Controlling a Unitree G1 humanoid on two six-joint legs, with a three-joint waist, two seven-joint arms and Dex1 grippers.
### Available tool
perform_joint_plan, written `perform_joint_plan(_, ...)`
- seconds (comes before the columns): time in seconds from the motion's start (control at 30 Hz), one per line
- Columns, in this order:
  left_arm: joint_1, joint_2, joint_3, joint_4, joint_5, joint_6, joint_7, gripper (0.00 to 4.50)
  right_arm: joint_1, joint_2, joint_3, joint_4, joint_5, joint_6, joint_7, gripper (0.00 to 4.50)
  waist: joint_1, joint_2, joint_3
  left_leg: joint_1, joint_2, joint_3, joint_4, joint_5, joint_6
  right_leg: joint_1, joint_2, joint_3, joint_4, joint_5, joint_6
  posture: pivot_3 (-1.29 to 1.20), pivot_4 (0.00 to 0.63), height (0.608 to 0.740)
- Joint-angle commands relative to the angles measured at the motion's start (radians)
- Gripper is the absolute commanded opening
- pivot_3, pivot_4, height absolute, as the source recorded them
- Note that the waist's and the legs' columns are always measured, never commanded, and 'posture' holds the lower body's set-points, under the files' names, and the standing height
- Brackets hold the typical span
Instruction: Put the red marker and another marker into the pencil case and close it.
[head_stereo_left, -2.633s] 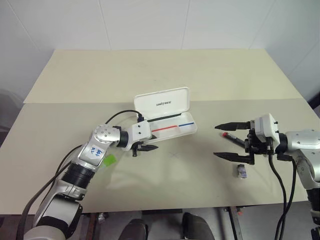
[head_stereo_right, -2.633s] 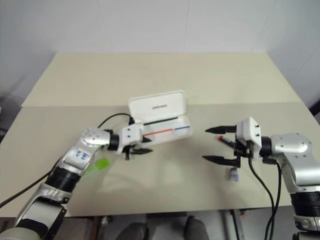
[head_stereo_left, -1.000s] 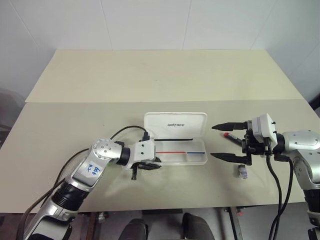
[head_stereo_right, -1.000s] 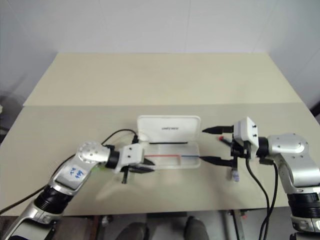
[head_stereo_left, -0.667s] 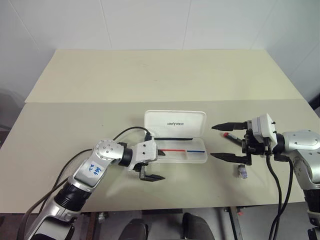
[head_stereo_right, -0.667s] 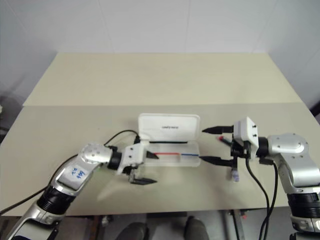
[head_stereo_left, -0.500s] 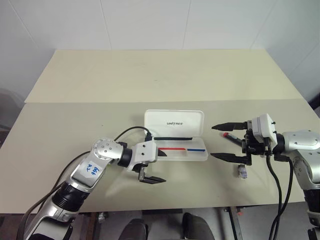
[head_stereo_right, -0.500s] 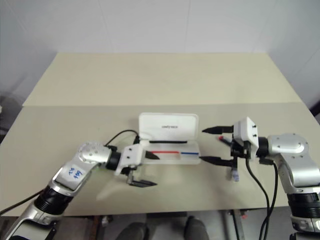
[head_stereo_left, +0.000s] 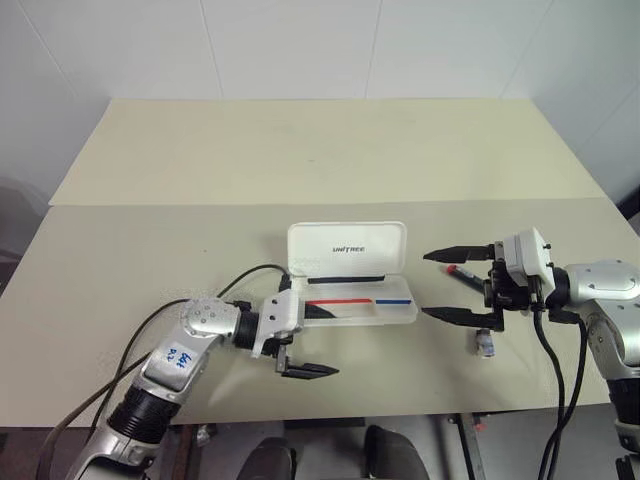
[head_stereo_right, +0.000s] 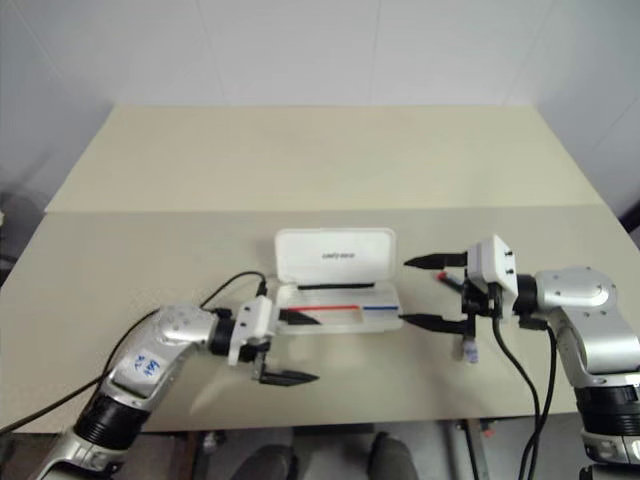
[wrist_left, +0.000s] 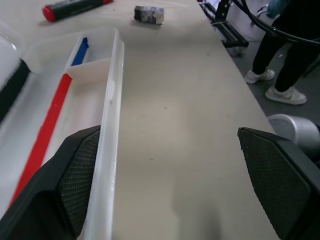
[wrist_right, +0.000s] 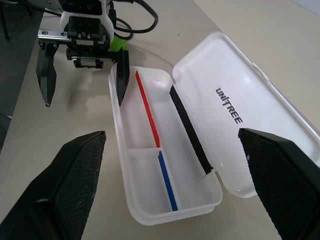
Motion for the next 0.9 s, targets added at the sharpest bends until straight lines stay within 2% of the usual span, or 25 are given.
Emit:
perform_joint_plan(0.03,0.027,-0.028,-0.006,0.009,-0.038,-0.009,-0.006,4.48,0.000,-0.028,-0.030,-0.027,0.015,0.009,0.002,4.50,-0.001,0.000,0.000,0.000,0.000,0.000,0.000,0.000,0.000,0.000,0.000,0.000,0.000,0.000,0.000,0.00,0.150,0.740)
perform_joint_plan(0.3,0.025,-0.063,-0.031,0.077,-0.020,-0.059,-0.013,4.48,0.007,-0.030,-0.045,-0.034,0.004,0.014,-0.026,4.50,0.002,0.000,0.000,0.001,0.000,0.000,0.001,0.000,0.000,0.001,0.000,0.000,0.000,0.000,0.000,0.00,0.150,0.740)
perform_joint_plan(0.9,0.007,-0.073,0.076,0.061,-0.088,-0.159,-0.027,4.48,0.025,-0.018,-0.044,-0.009,-0.001,0.037,-0.091,4.50,0.001,0.000,0.000,0.001,0.000,-0.001,0.004,0.000,0.000,0.004,0.000,0.000,-0.001,0.000,0.000,0.00,0.150,0.740)
